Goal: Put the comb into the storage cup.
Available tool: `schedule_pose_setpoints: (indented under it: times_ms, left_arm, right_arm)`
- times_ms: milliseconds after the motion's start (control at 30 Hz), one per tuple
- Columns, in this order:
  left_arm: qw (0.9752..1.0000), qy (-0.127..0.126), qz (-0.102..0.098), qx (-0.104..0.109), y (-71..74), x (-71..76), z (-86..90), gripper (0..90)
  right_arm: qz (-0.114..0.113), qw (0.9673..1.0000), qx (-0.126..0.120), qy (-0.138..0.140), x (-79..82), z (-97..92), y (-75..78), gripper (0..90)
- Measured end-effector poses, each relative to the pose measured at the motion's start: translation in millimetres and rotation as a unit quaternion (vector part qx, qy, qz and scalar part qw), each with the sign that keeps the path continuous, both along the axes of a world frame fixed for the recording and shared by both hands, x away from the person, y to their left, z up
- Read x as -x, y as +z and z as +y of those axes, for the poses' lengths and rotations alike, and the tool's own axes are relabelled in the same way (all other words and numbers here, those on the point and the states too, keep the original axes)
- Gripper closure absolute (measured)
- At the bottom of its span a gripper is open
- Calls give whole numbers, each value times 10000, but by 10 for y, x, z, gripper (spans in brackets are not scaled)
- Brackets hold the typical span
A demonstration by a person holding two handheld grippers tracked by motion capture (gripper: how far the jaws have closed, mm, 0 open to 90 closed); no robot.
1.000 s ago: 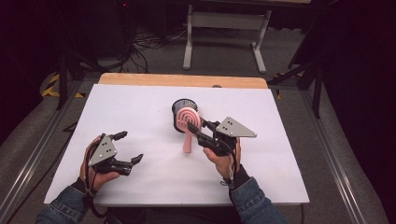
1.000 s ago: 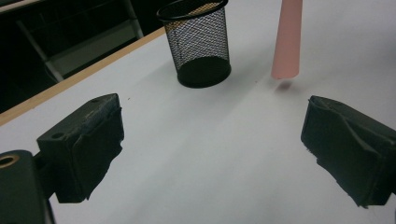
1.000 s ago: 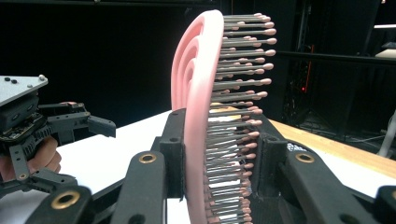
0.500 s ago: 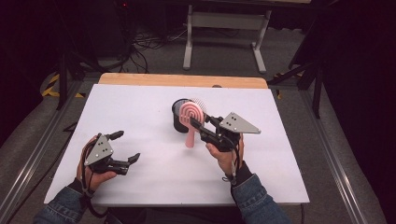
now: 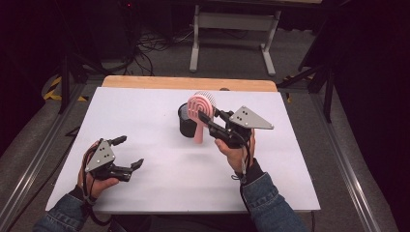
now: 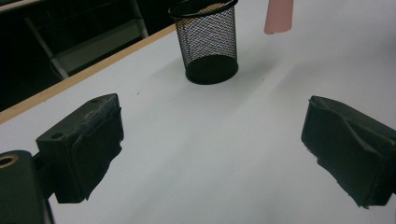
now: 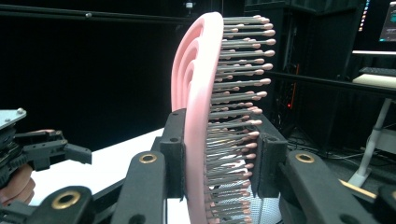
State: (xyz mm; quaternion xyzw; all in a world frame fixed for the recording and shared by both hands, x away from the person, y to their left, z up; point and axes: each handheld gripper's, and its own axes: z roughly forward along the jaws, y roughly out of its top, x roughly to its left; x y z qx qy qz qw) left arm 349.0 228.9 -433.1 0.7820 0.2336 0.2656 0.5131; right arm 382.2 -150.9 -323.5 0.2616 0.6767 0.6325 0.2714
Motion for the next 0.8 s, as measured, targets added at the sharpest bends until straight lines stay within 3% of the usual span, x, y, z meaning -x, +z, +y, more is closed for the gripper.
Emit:
schedule_pose_setpoints:
  times_ms: [800]
  left_arm:
    - [10000,-48,5,-9,-10,1,-18,65]
  right_arm:
    - [-211,9996,-19,-181,-85,-51,154,639]
